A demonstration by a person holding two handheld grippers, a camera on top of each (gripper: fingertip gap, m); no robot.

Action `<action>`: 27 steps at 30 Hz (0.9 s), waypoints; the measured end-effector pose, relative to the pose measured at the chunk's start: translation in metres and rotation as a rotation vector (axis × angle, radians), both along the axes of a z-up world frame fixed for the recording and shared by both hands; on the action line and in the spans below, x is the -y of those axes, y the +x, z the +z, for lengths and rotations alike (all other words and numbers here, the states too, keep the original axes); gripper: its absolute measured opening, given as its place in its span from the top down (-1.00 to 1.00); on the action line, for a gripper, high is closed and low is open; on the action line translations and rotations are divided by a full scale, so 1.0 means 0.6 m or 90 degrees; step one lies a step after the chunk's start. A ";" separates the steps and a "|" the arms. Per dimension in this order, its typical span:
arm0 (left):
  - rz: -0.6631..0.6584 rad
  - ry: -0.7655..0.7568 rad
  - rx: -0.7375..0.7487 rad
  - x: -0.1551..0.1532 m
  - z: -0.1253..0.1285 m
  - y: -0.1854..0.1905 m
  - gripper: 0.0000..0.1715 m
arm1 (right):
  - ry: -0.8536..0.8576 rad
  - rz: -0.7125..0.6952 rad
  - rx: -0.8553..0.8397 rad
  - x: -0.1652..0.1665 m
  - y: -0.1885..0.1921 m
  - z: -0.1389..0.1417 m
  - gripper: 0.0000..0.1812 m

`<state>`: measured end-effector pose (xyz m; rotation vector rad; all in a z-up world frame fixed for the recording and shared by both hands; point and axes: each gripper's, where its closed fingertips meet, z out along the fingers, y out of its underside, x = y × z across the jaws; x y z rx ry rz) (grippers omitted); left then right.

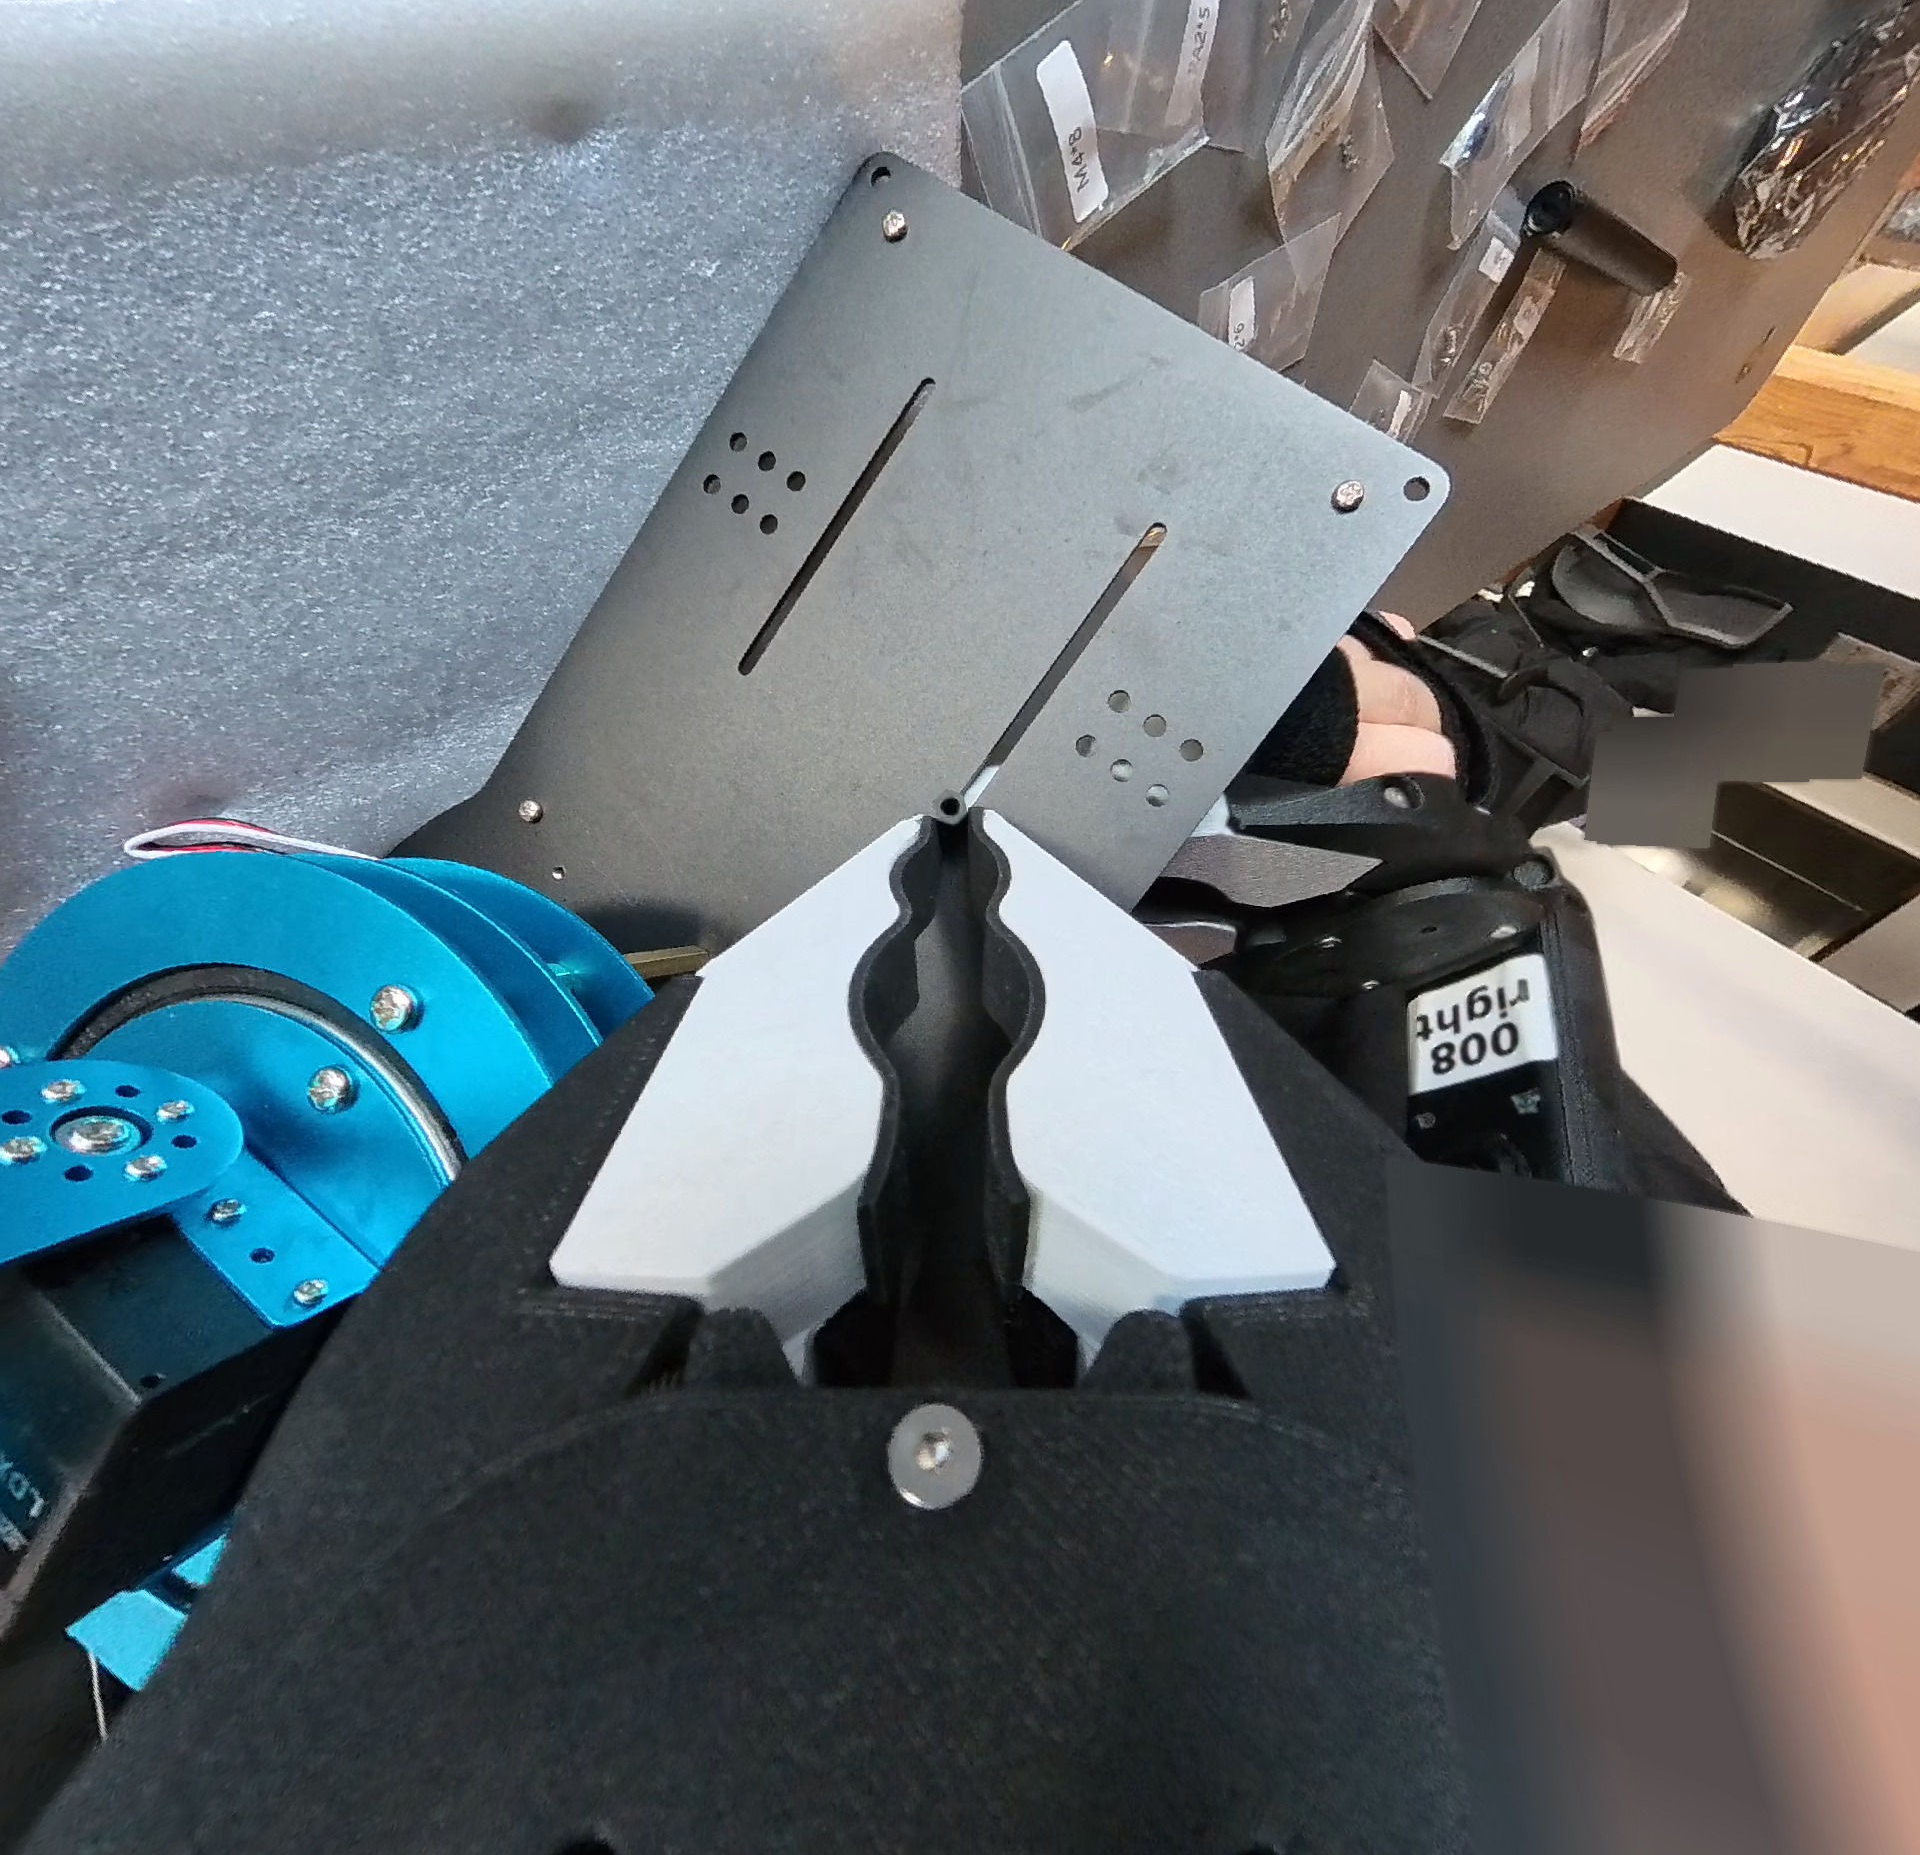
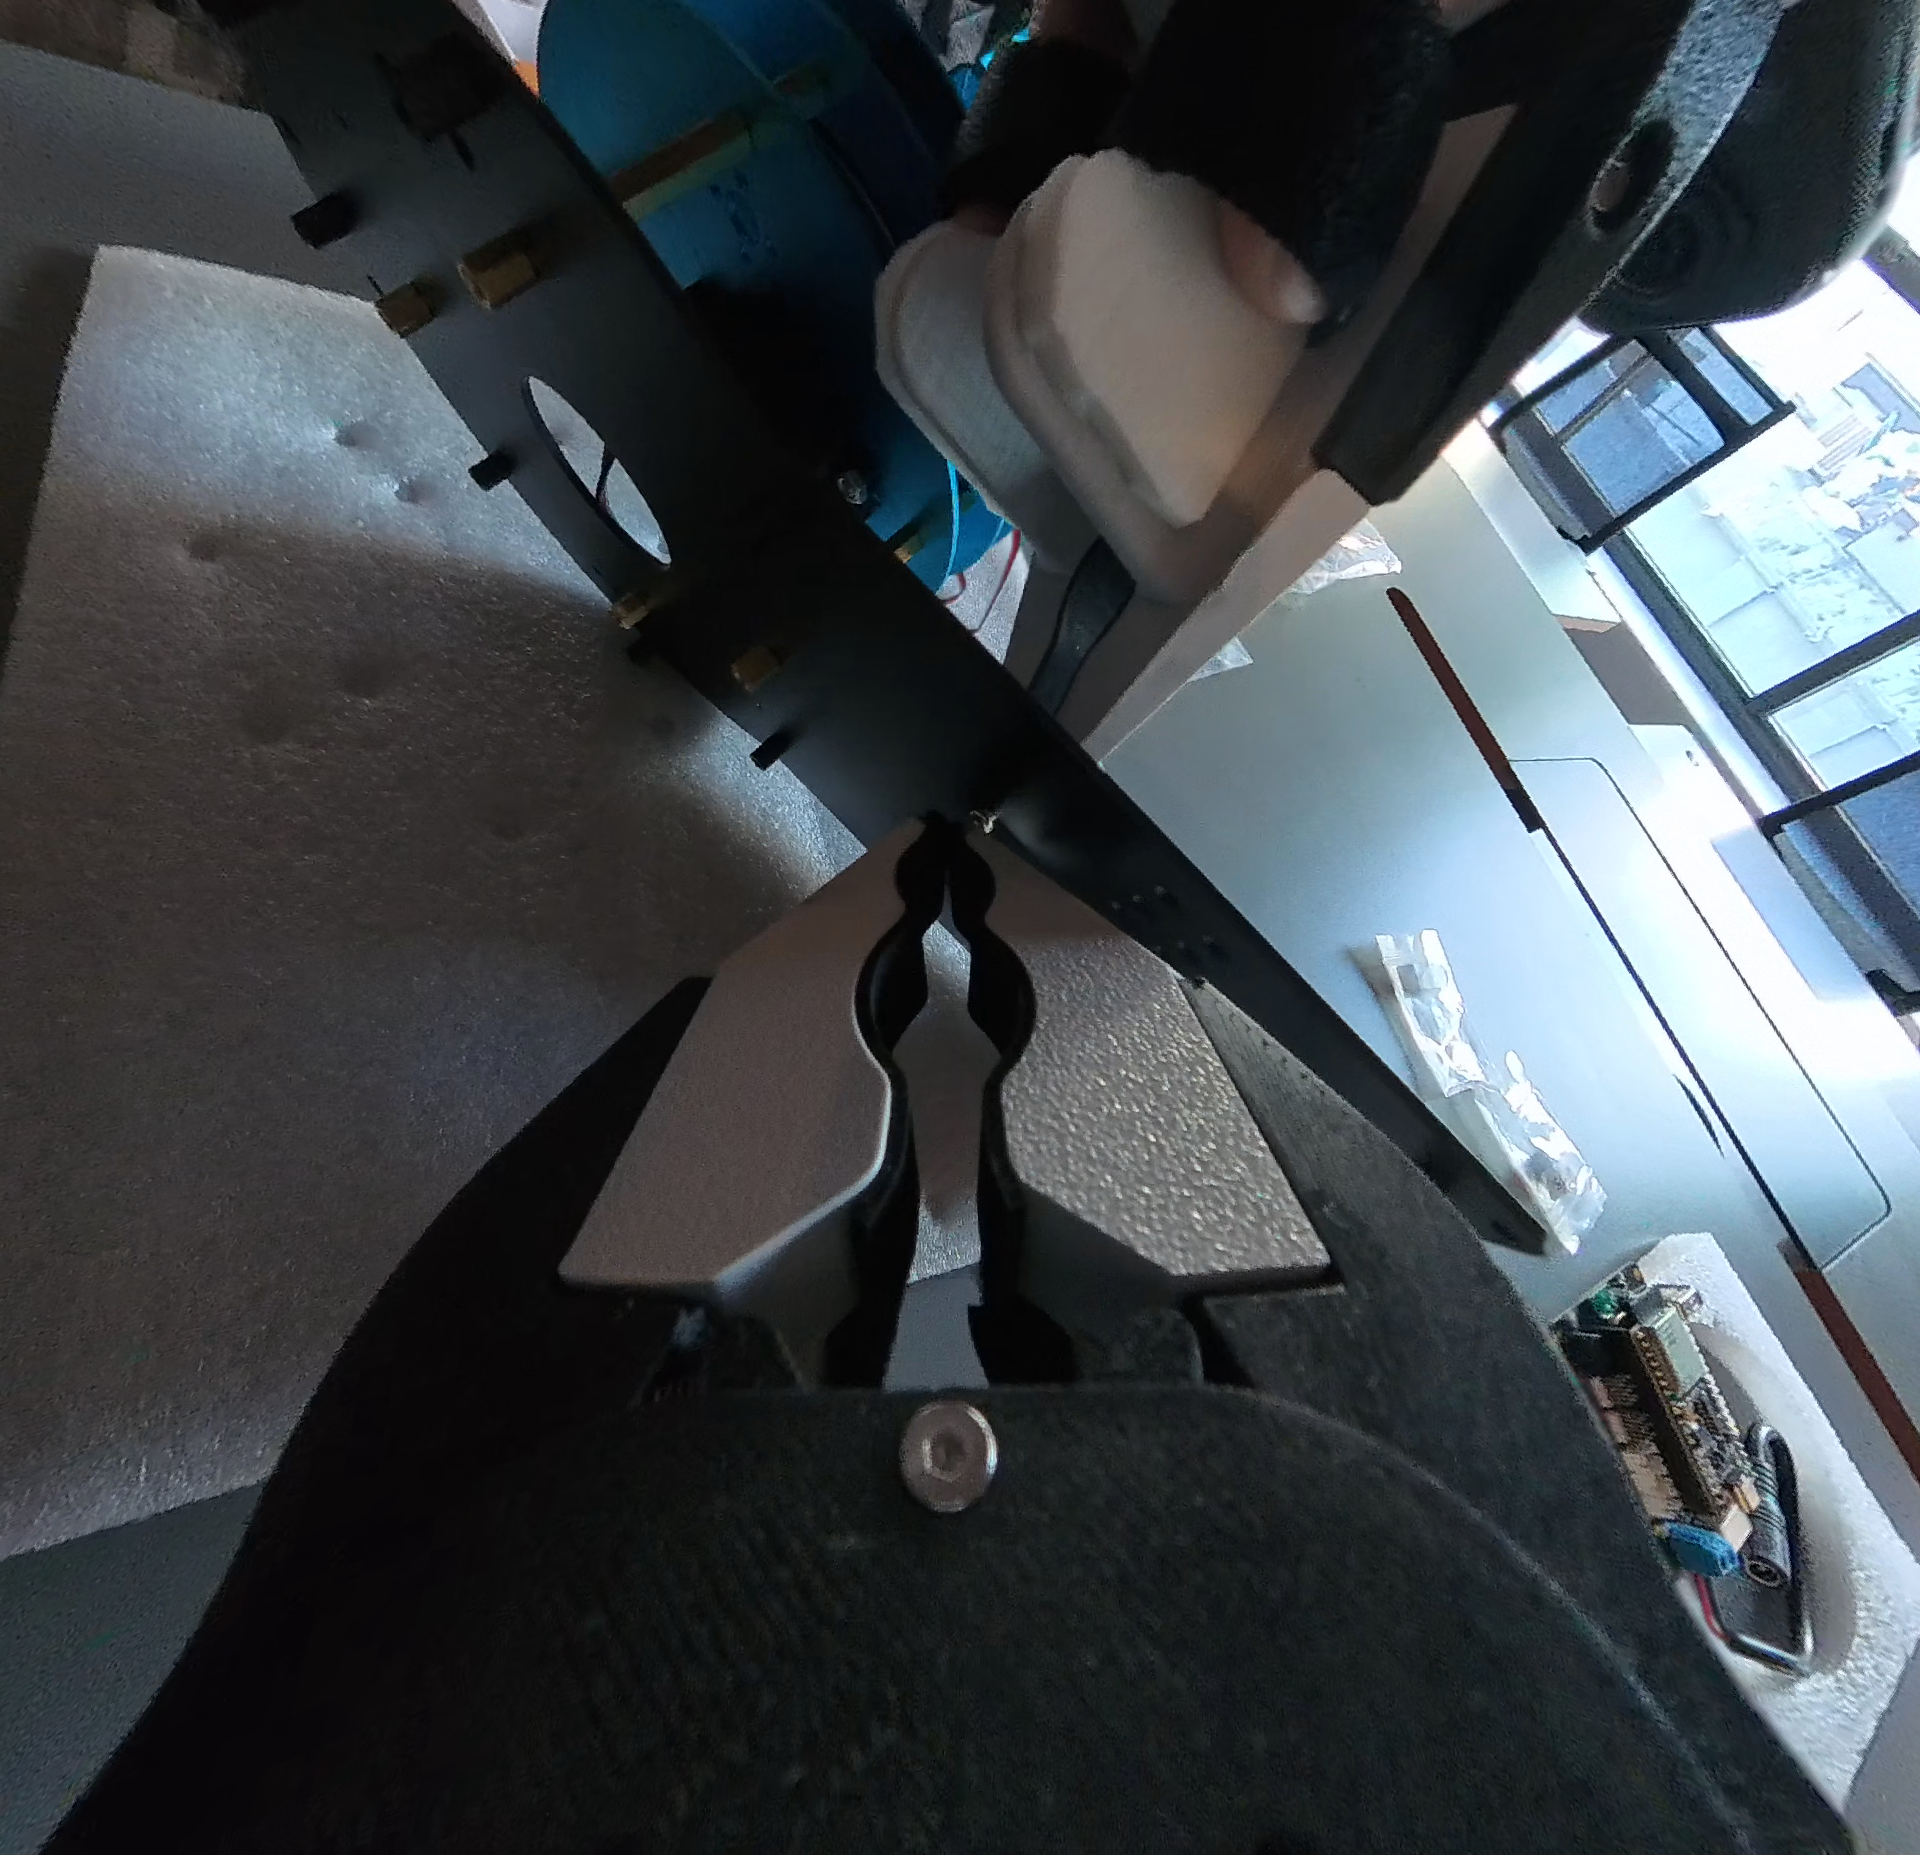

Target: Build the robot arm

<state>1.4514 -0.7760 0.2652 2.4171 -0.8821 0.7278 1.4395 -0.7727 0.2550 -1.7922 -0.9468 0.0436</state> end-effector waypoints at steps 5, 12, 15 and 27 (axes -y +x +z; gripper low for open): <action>-0.002 -0.005 -0.002 0.002 0.002 0.000 0.96 | -0.004 -0.001 -0.009 -0.001 0.001 0.001 1.00; -0.015 -0.010 -0.004 0.003 0.003 0.000 0.96 | -0.002 0.007 -0.010 -0.001 -0.003 0.002 1.00; -0.029 -0.010 -0.006 0.004 0.005 -0.002 0.97 | -0.003 0.009 -0.010 -0.001 -0.003 0.001 1.00; -0.023 -0.026 0.000 0.009 0.019 -0.004 0.95 | -0.002 0.012 -0.011 -0.002 -0.005 0.000 1.00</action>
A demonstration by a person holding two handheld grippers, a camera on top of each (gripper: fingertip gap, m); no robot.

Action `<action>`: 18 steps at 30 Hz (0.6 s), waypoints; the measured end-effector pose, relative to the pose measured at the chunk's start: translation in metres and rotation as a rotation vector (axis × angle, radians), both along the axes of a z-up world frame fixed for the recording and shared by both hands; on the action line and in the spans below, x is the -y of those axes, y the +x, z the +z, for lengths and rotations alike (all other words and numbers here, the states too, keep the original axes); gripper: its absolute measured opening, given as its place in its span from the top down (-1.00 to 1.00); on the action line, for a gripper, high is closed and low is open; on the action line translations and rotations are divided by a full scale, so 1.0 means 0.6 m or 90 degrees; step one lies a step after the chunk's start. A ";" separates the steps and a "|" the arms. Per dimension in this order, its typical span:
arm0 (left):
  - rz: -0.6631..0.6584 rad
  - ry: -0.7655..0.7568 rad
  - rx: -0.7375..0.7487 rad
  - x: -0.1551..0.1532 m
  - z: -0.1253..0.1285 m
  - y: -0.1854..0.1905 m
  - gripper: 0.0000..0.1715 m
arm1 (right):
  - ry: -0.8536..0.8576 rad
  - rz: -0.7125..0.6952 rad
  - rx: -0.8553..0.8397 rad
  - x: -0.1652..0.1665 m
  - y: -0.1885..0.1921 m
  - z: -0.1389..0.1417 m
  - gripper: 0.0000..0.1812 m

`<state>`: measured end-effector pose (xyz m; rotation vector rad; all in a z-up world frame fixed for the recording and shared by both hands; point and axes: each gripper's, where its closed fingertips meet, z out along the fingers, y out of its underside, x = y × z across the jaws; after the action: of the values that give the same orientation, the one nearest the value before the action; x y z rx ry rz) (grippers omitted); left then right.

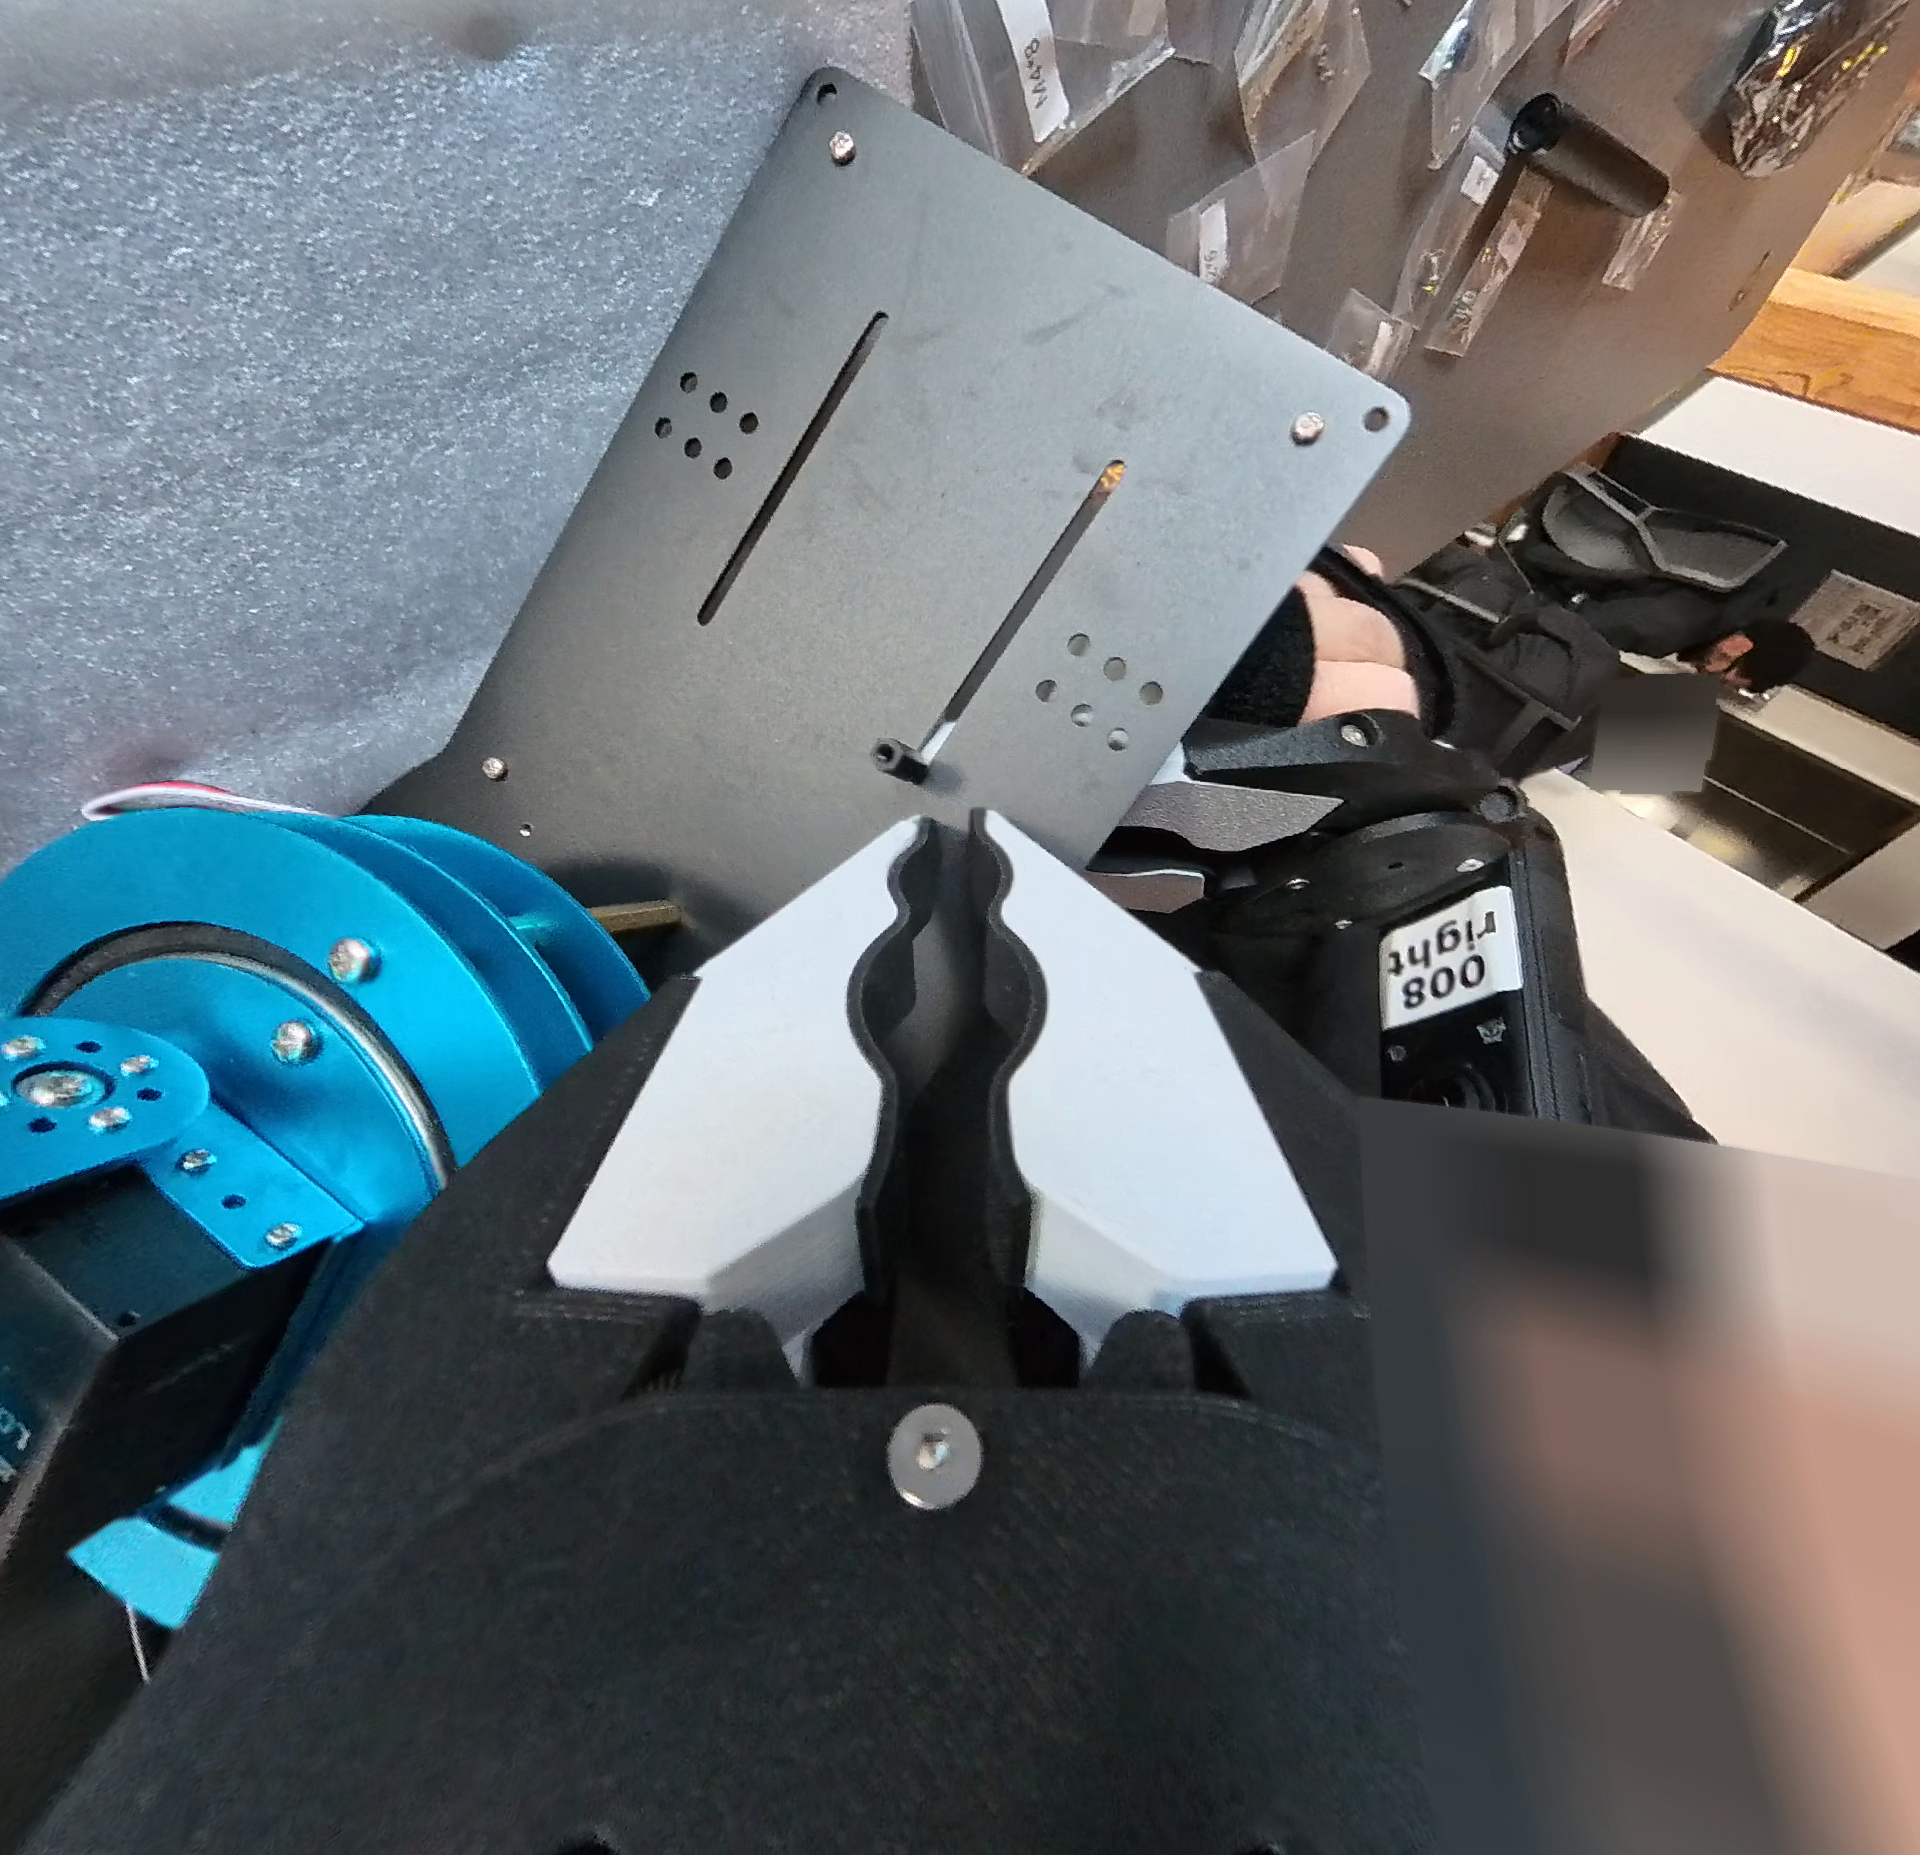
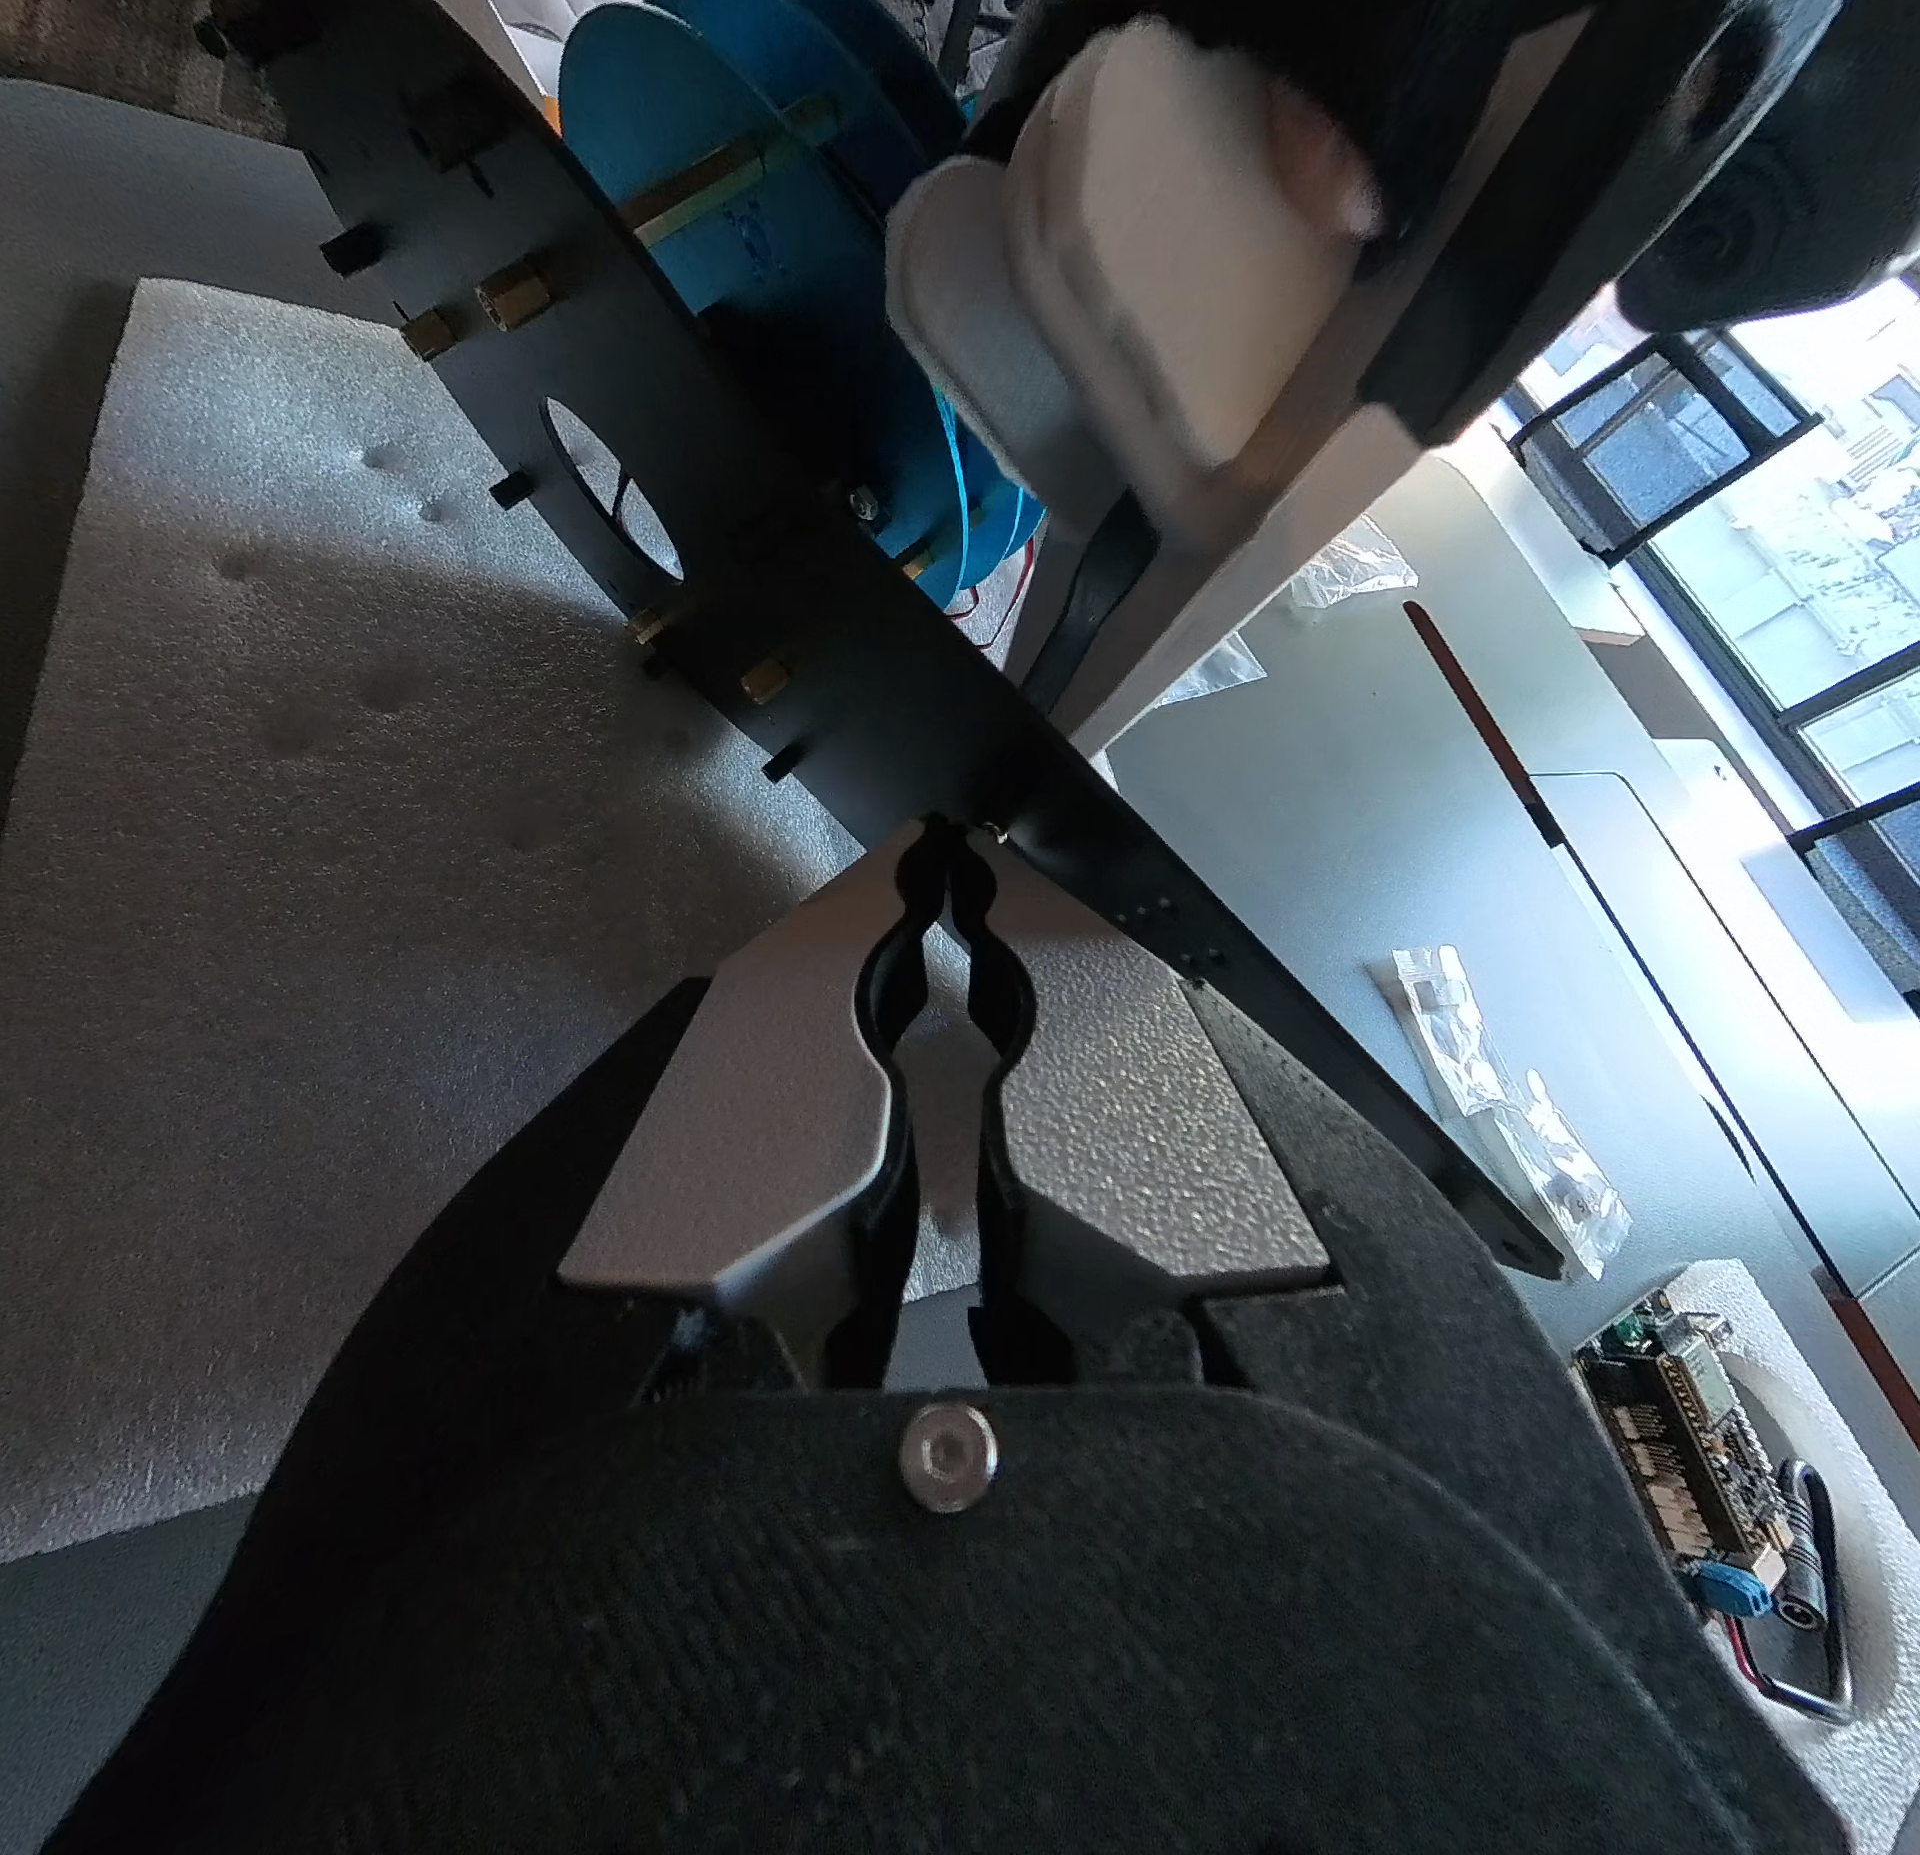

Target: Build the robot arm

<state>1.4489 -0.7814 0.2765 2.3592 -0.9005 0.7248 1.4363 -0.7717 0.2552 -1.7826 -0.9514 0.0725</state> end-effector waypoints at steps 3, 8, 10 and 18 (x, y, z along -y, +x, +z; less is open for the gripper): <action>-0.005 0.003 0.016 0.003 0.014 0.002 0.94 | 0.001 0.001 0.003 0.000 -0.001 0.000 1.00; -0.009 0.034 0.078 -0.005 0.055 0.004 0.94 | 0.006 0.003 0.009 0.000 -0.001 0.000 1.00; -0.023 0.056 0.108 -0.010 0.071 -0.004 0.94 | 0.004 0.006 0.012 -0.001 -0.001 -0.001 1.00; -0.175 0.187 0.194 -0.039 0.073 -0.020 0.82 | 0.004 0.011 0.023 -0.002 -0.002 -0.002 1.00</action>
<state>1.4366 -0.7582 0.3200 2.3345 -1.5193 0.9023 1.4350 -0.7707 0.2537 -1.7754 -0.9925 0.0484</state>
